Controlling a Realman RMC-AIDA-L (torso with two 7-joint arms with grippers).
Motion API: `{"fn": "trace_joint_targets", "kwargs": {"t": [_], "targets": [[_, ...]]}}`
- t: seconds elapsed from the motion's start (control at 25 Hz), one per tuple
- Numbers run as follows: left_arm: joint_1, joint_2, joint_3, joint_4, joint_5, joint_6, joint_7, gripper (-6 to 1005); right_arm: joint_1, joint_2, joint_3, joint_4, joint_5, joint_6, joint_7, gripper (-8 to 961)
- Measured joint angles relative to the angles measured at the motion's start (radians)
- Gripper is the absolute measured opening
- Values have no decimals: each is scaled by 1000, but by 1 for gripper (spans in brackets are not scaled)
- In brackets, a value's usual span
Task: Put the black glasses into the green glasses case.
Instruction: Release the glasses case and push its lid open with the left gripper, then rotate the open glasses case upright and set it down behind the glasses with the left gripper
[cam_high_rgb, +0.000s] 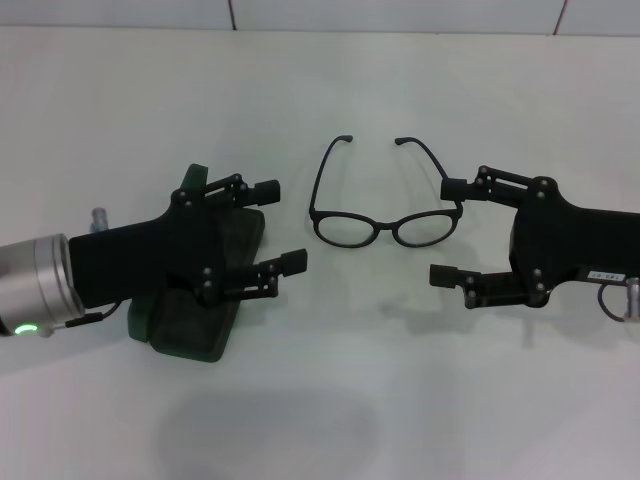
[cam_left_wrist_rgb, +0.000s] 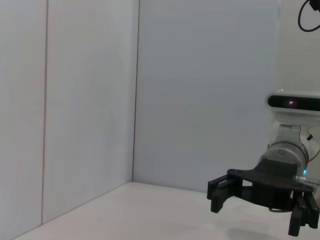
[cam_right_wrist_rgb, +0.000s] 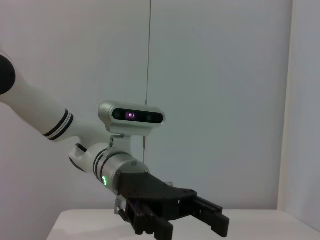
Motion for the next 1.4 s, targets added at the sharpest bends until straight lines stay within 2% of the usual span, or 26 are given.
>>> {"fn": "trace_joint_targets", "kwargs": {"t": [0.16, 0.24, 0.4, 0.48, 0.56, 0.64, 0.8, 0.96, 1.08, 1.28, 1.4], "targets": [[-5, -8, -39, 24, -1, -1, -38, 848, 0, -1, 1, 0, 0, 1, -2, 883], [-10, -6, -89, 75, 4, -21, -146, 848, 4, -3, 1, 0, 0, 2, -2, 883], [-25, 19, -115, 207, 68, -111, -451, 847, 9, -7, 2, 0, 0, 3, -2, 883], [-34, 34, -115, 315, 186, -168, -703, 847, 10, -9, 2, 0, 0, 3, -2, 883], [-34, 38, -115, 404, 299, -184, -874, 847, 10, -9, 1, 0, 0, 3, -3, 883], [-21, 27, -115, 504, 415, -186, -1010, 847, 9, -9, 1, 0, 0, 3, -4, 883], [26, -20, -116, 671, 595, -187, -1150, 847, 5, -10, 2, 0, 0, 3, -5, 883], [45, -58, -113, 726, 704, -187, -1200, 848, 4, -10, 2, 0, 0, 3, -5, 884], [39, -69, -96, 728, 764, -185, -1230, 835, 8, -10, 1, 0, 0, 3, -5, 884], [32, -71, -71, 721, 788, -182, -1246, 767, 10, -10, 0, 0, 0, 3, -7, 884], [30, -70, -71, 720, 789, -182, -1257, 676, 6, -8, -1, 0, 0, 3, -19, 884]]}}
